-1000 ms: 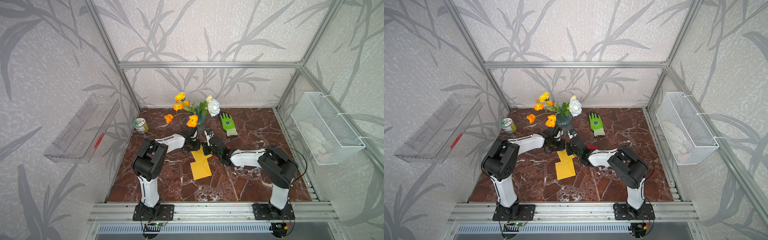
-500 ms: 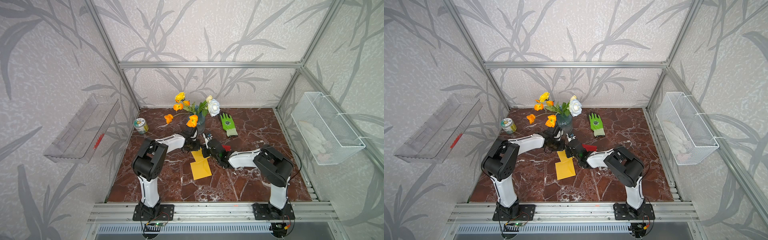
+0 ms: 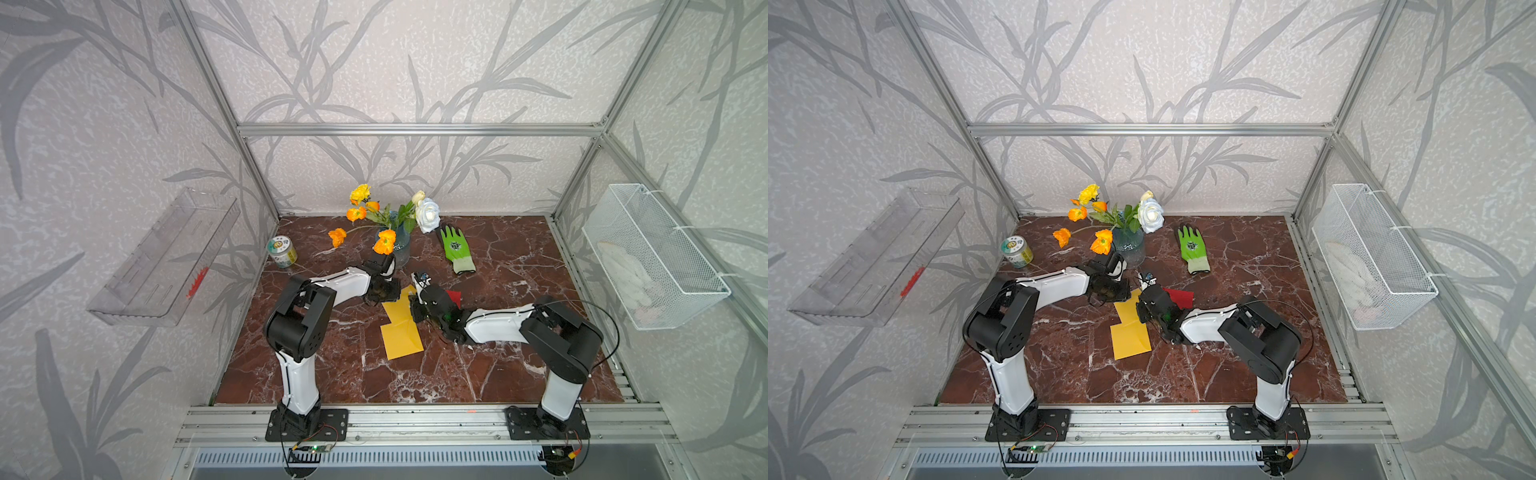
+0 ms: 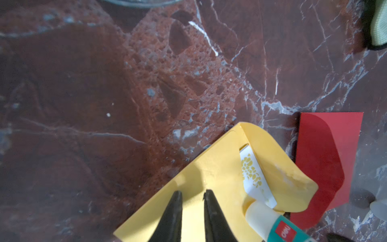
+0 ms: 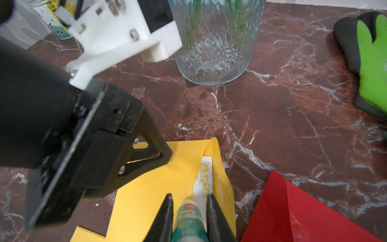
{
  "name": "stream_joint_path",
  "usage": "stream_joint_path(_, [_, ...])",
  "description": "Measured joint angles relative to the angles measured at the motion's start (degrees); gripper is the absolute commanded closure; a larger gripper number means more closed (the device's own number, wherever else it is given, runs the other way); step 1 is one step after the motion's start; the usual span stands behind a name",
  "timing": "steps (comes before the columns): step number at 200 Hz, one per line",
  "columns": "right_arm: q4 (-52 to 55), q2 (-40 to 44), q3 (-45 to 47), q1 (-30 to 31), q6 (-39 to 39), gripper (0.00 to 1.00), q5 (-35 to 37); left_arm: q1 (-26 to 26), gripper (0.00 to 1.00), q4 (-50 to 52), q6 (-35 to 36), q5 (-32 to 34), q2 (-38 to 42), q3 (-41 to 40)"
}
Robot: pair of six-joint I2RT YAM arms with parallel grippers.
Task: Seal the envelope with a glue stick
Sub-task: Apply the envelope at the center of the board.
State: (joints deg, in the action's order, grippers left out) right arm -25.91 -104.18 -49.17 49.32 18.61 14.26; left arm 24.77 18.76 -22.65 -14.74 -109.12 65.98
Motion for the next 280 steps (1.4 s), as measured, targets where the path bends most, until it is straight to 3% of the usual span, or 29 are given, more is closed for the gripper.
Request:
stream_joint_path(79, [4.4, 0.9, -4.8, -0.1, -2.2, 1.00, 0.3, 0.0, 0.77, 0.0, 0.0, -0.1, 0.0, 0.0])
stream_joint_path(140, [2.5, -6.4, -11.1, -0.7, -2.4, 1.00, 0.5, 0.0, 0.77, 0.0, 0.0, -0.2, 0.0, 0.0])
stream_joint_path(202, [2.0, -8.1, -10.8, -1.3, -1.6, 1.00, 0.3, 0.0, 0.77, 0.0, 0.0, -0.2, 0.0, 0.1])
stream_joint_path(280, [3.0, -3.7, -5.7, -1.3, 1.0, 1.00, -0.3, 0.0, 0.77, 0.3, 0.0, -0.2, -0.2, 0.3])
